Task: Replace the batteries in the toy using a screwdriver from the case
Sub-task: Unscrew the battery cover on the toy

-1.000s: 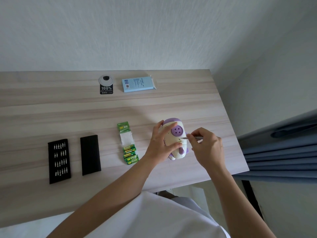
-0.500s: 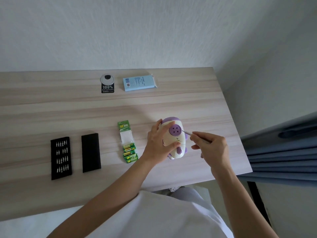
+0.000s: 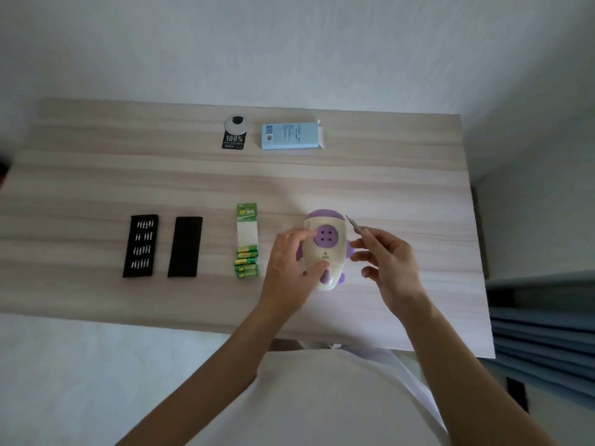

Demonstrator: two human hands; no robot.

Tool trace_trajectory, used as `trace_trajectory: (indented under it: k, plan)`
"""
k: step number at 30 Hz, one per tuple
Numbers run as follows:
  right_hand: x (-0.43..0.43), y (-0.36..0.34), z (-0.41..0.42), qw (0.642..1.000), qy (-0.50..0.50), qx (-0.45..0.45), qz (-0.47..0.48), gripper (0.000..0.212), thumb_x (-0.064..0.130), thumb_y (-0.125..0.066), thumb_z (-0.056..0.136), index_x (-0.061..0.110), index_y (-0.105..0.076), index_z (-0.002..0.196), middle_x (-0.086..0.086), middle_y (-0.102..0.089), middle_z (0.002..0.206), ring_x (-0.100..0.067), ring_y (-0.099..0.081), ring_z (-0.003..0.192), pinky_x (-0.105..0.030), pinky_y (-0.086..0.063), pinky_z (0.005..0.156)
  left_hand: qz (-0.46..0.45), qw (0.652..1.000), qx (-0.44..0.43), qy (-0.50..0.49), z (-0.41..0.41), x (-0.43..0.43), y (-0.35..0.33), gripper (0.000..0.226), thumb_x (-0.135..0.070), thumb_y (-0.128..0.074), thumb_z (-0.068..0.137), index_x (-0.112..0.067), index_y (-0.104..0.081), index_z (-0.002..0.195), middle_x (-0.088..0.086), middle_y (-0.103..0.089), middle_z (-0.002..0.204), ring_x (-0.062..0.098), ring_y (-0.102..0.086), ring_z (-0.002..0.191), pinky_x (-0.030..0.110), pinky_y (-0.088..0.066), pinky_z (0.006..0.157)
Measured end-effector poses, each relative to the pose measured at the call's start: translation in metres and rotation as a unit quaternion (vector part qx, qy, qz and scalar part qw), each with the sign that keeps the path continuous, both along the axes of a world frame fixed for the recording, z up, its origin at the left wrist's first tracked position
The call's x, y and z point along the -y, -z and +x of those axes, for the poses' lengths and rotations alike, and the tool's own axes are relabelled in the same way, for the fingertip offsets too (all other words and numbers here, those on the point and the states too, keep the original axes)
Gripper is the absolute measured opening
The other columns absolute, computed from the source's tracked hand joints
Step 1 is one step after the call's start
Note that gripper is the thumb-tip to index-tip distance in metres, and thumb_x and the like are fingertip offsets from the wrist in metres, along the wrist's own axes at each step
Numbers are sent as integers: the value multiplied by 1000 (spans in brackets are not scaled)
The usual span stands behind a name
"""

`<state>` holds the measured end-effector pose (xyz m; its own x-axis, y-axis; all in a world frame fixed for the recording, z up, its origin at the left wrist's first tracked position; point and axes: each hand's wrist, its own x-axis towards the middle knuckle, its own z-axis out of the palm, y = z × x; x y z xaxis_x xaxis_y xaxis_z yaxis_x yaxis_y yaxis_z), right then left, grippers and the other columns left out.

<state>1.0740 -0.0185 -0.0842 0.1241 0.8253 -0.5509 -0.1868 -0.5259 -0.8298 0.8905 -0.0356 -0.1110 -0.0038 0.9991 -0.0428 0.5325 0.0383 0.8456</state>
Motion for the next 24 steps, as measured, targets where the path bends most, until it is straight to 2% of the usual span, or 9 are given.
trace_trajectory:
  k: [2,5,11,16,24]
  plan:
    - [-3,6,2,1000,-17,-5,-9,19,19,-58,100,6,-70,109,-8,-71,82,-19,-66,68,-29,-41,51,-1,999,1,-32,6,5,-3,43,-12,-80,75,-19,-58,110,-5,-51,115,10,-55,100,13,-49,80]
    - [-7,11,4,999,-34,-9,-16,20,18,-58,100,5,-70,109,-7,-71,81,-20,-66,68,-29,-43,51,-7,998,2,-65,13,10,-7,31,-10,-78,78,-14,-60,103,2,-52,112,10,-58,95,7,-49,69]
    - [-13,16,7,998,-51,-26,-17,19,17,-58,100,6,-70,109,-6,-70,79,-20,-65,68,-29,-44,51,0,996,-15,-90,20,9,-8,14,-10,-74,84,-13,-65,95,5,-51,112,6,-58,91,3,-45,70]
    - [-15,17,9,997,-62,-35,-14,19,17,-57,100,7,-71,109,-8,-69,81,-20,-64,68,-29,-44,52,3,995,-32,-94,24,5,-7,13,-11,-76,83,-16,-67,90,1,-51,104,-3,-56,83,4,-44,68]
    - [-19,19,8,997,-67,-42,-17,20,17,-57,100,7,-70,111,-7,-69,81,-20,-64,68,-28,-44,52,2,995,-40,-93,23,3,-6,11,-12,-79,82,-11,-70,88,-4,-53,94,-1,-55,76,6,-42,66]
